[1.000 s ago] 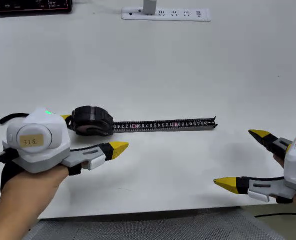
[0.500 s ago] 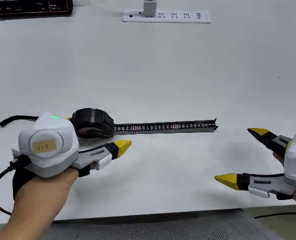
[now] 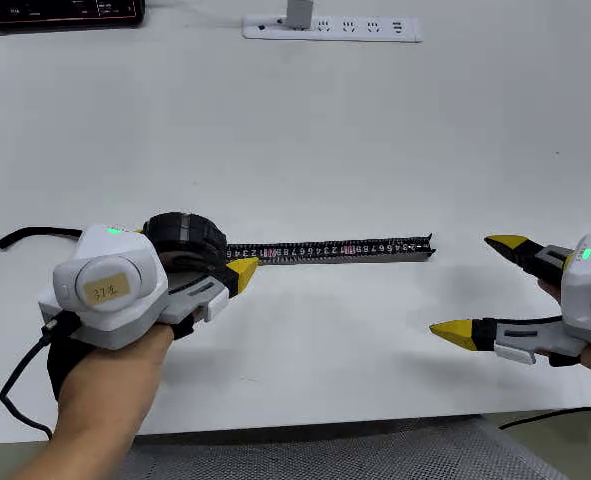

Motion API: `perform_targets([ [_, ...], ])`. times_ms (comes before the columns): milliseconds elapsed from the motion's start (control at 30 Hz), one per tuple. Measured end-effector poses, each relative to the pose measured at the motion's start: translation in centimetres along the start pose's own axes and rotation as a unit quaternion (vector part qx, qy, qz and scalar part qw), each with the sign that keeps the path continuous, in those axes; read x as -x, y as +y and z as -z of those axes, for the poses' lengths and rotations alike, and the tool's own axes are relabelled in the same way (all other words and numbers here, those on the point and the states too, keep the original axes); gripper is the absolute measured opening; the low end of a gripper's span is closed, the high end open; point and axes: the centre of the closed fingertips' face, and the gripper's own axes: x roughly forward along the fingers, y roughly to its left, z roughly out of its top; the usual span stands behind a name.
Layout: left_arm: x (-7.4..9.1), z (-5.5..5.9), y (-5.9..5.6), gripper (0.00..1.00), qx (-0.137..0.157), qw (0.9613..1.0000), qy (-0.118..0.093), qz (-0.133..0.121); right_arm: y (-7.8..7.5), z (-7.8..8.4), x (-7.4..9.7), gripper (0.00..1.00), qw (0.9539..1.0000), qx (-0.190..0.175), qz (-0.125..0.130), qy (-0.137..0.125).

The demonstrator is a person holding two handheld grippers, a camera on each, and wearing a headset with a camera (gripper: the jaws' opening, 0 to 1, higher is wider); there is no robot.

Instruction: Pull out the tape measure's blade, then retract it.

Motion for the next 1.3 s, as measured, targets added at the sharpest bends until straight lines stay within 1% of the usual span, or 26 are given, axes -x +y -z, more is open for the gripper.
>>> perform_targets([
  [33, -0.1, 0.0, -0.2, 0.81, 0.003, 1.0000, -0.001, 0.002, -0.2, 0.0, -0.1, 0.80, 1.0000, 0.002, -0.001, 0.001],
  [67, -0.3, 0.1, -0.2, 0.82, -0.003, 1.0000, 0.001, -0.002, -0.3, 0.0, -0.2, 0.79, 1.0000, 0.005, -0.002, 0.002],
  [133, -0.4, 0.1, -0.1, 0.82, 0.000, 1.0000, -0.003, -0.006, -0.7, -0.2, -0.3, 0.78, 1.0000, 0.008, -0.003, 0.003],
  [200, -0.5, 0.1, 0.2, 0.80, -0.001, 0.9999, -0.002, -0.017, -1.1, -0.3, -0.5, 0.77, 0.9999, 0.012, -0.004, 0.004],
  [333, -0.7, 0.0, 0.3, 0.80, 0.008, 0.9996, -0.003, -0.027, -1.6, -0.5, -0.8, 0.75, 0.9997, 0.022, -0.009, 0.007],
  [400, -0.8, 0.1, 0.6, 0.78, 0.009, 0.9992, -0.002, -0.038, -1.9, -0.6, -1.0, 0.74, 0.9995, 0.028, -0.012, 0.010],
  [533, -1.0, 0.1, 1.0, 0.76, 0.013, 0.9988, -0.002, -0.047, -2.3, -0.9, -1.4, 0.71, 0.9990, 0.037, -0.019, 0.013],
  [700, -0.9, 0.0, 1.2, 0.73, 0.024, 0.9982, -0.003, -0.054, -2.6, -1.1, -1.8, 0.65, 0.9978, 0.055, -0.032, 0.020],
  [767, -0.9, 0.0, 1.2, 0.72, 0.024, 0.9981, -0.002, -0.056, -2.7, -1.1, -2.0, 0.61, 0.9969, 0.063, -0.039, 0.024],
  [867, -0.9, -0.1, 1.3, 0.71, 0.030, 0.9980, 0.000, -0.056, -2.6, -1.2, -2.2, 0.55, 0.9961, 0.066, -0.053, 0.027],
  [933, -0.9, 0.0, 1.4, 0.70, 0.027, 0.9981, 0.002, -0.056, -2.5, -1.2, -2.4, 0.52, 0.9953, 0.070, -0.060, 0.031],
  [1000, -0.8, 0.1, 1.5, 0.68, 0.027, 0.9979, 0.004, -0.058, -2.5, -1.3, -2.6, 0.50, 0.9946, 0.076, -0.063, 0.031],
  [1033, -0.8, 0.0, 1.6, 0.67, 0.032, 0.9978, 0.003, -0.058, -2.5, -1.2, -2.7, 0.50, 0.9942, 0.077, -0.067, 0.033],
  [1133, -0.9, 0.0, 1.6, 0.67, 0.031, 0.9979, 0.005, -0.057, -2.4, -1.0, -2.9, 0.45, 0.9922, 0.090, -0.077, 0.039],
  [1300, -0.9, 0.1, 1.9, 0.63, 0.033, 0.9977, 0.007, -0.058, -2.7, -0.7, -3.3, 0.41, 0.9899, 0.099, -0.088, 0.050],
])
